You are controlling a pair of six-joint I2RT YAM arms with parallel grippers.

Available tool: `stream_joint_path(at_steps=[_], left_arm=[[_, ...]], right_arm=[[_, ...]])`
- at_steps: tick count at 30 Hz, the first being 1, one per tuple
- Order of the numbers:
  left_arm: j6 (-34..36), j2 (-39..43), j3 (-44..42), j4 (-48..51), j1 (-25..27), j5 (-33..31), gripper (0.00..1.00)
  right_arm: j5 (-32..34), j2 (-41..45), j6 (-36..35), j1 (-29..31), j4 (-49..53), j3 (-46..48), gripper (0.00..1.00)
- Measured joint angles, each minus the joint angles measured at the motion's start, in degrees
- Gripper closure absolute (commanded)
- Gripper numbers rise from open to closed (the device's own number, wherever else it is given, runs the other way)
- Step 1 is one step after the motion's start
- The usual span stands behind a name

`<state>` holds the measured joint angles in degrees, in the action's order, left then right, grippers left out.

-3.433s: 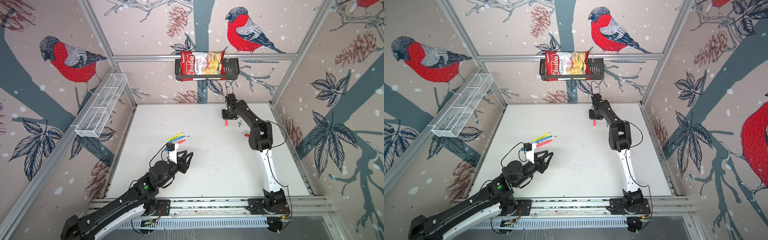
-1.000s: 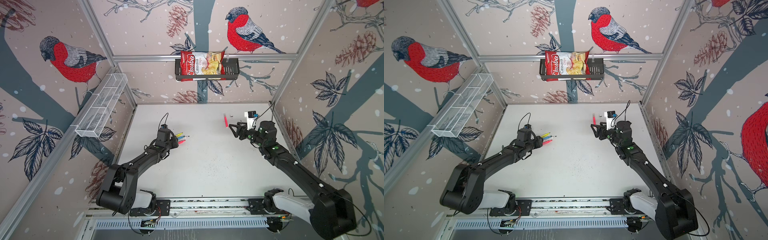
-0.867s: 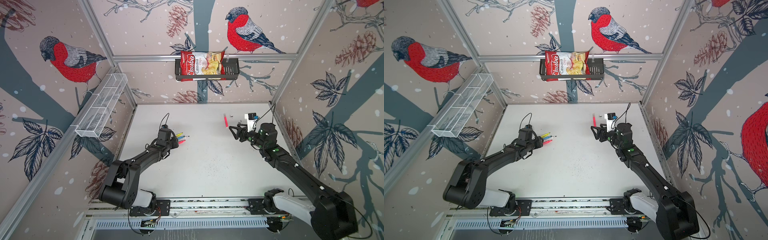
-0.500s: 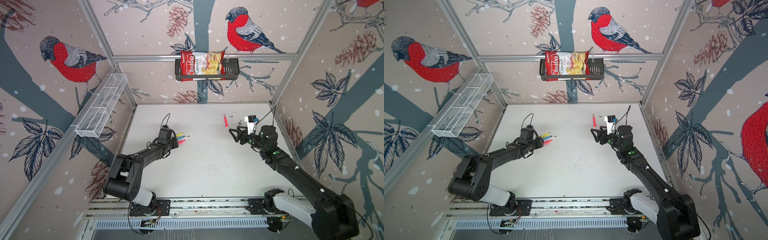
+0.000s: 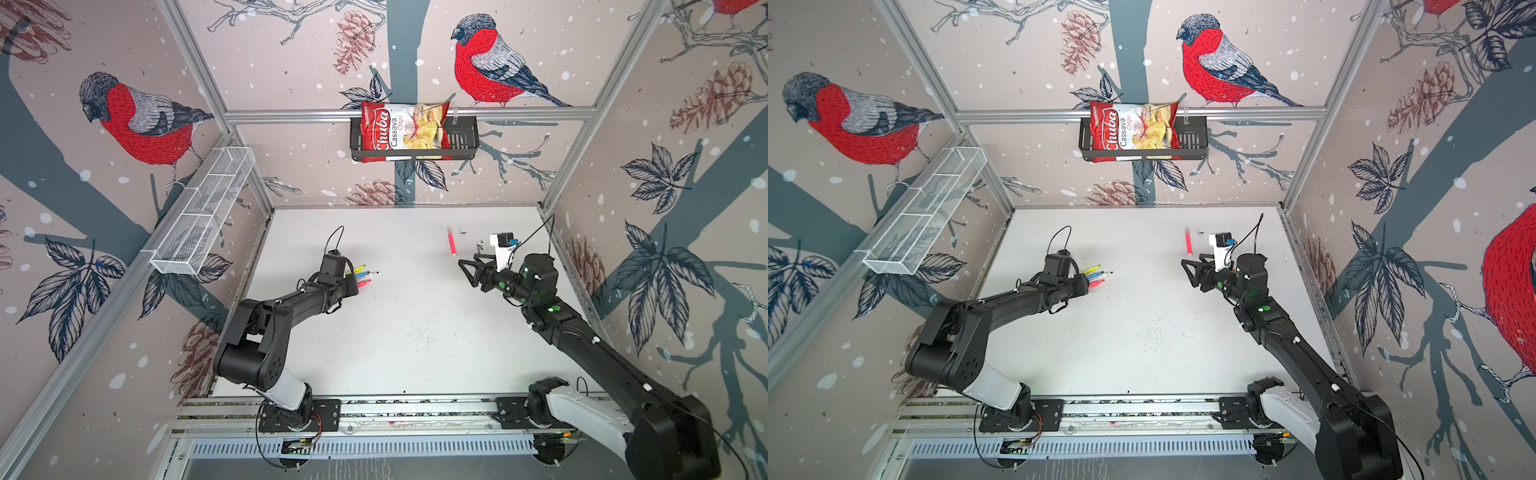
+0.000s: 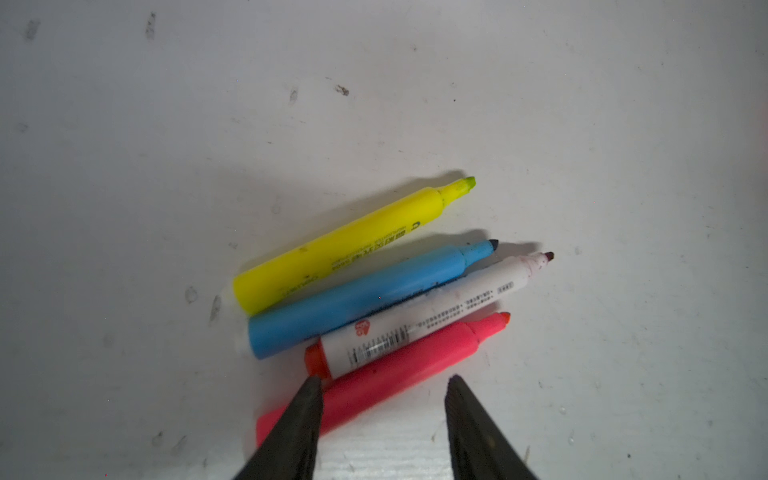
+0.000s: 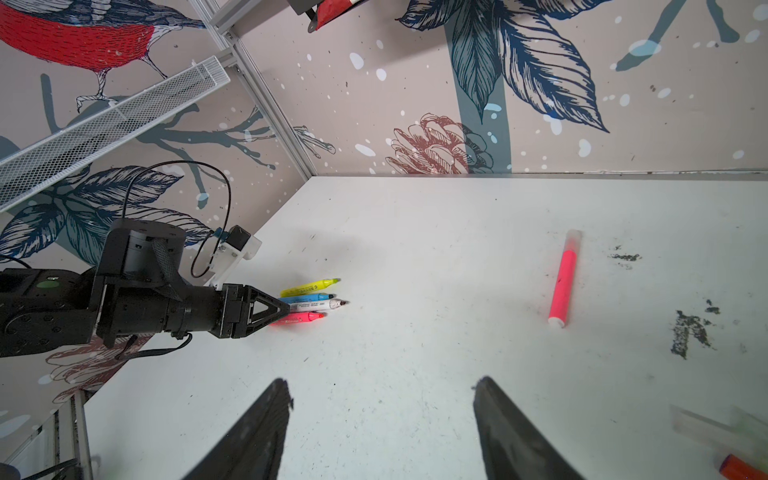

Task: Insert the pens into the pen caps
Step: 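Move the left gripper to the pink highlighter while the right arm draws back, then close the left gripper on the pink highlighter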

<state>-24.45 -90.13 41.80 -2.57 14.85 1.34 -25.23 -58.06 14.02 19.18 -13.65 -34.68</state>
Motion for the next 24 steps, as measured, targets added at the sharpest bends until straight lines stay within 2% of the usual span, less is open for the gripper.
stream_joint_path(at_steps=[15,24], left_arm=[[1.31,-1.01,0.13,0.79,0.33,4.39,0.51],[1.99,-0.35,-0.39,3.19,4.28,4.22,0.51]], right_arm=[[-0.22,1.62,0.04,-0.04,-0.39,1.44,0.29],[-0.22,2.45,0.04,-0.07,-0.46,2.25,0.29]])
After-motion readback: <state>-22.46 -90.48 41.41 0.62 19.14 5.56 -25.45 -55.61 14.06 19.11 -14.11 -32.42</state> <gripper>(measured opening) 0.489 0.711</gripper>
